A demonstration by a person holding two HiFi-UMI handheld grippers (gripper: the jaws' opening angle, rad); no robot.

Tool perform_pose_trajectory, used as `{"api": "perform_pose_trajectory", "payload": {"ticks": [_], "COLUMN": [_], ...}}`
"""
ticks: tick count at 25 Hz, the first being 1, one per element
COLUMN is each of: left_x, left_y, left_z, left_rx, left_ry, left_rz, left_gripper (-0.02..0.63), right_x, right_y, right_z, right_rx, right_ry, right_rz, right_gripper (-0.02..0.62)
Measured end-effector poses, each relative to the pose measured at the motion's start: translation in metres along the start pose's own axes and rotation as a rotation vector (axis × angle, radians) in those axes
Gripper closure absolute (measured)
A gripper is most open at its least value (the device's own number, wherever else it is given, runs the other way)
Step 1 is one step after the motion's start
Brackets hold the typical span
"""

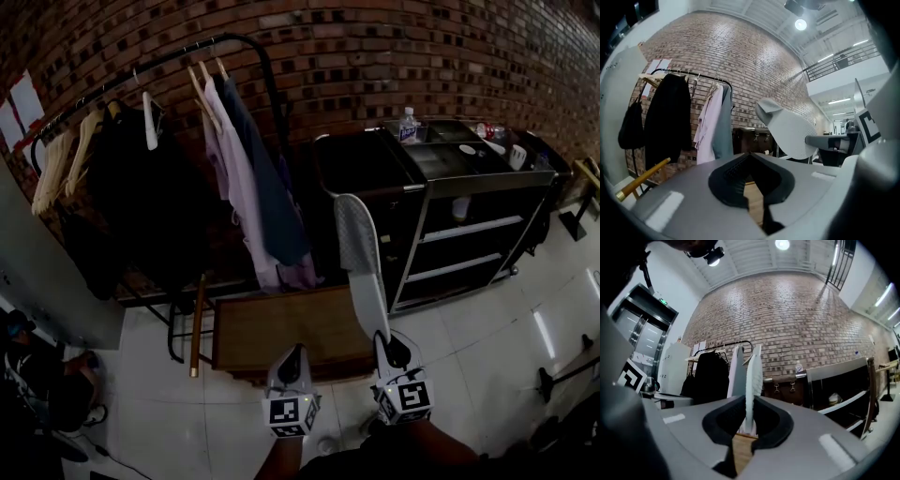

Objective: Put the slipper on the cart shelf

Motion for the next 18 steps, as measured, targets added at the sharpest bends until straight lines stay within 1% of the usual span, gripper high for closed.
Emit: {"api": "perform_pose_trajectory", "payload": {"ticks": [3,6,9,11,16,18], "left_x": [0.008,0.013,0.020,0.023,0.020,0.017], "left_y": [0.000,0.002,0.004,0.004,0.000,-0.004], "left_z": [0.003,0.007,0.011,0.014,0.021,0.027], "left_rx": [-0.013,-0.024,-0.033,-0.036,-0.044,-0.053], "left_ry": [-0.007,-0.028,-0.012,-0.021,-0.049,-0.061], "left_rz": [0.018,0.031,0.053,0.064,0.041,0.034], "left_gripper": [0.592,0.592,0.592,0.592,0.591,0.591], "right_x": [0.012,0.017,0.017,0.016,0.014,0.003], "right_y": [0.001,0.003,0.004,0.006,0.011,0.013], "right_z": [-0.003,-0.004,-0.004,-0.003,0.004,0.015], "right_rx": [0.007,0.006,0.008,0.004,-0.004,-0.023], "right_ry": [0.005,0.008,0.015,0.014,-0.002,-0.029], "right_rz": [0.047,0.054,0.054,0.050,0.025,0.002], "right_gripper": [0.554,0.554,0.554,0.554,0.555,0.555]}}
Point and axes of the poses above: the fingertips, and each gripper's own axes: y backward along the fingers, z to its right, x out of its top, the point moved 3 cm from there along y, backward along the fingers, and after that the axes turned 6 degrees about -z, right-handed, at the moved point
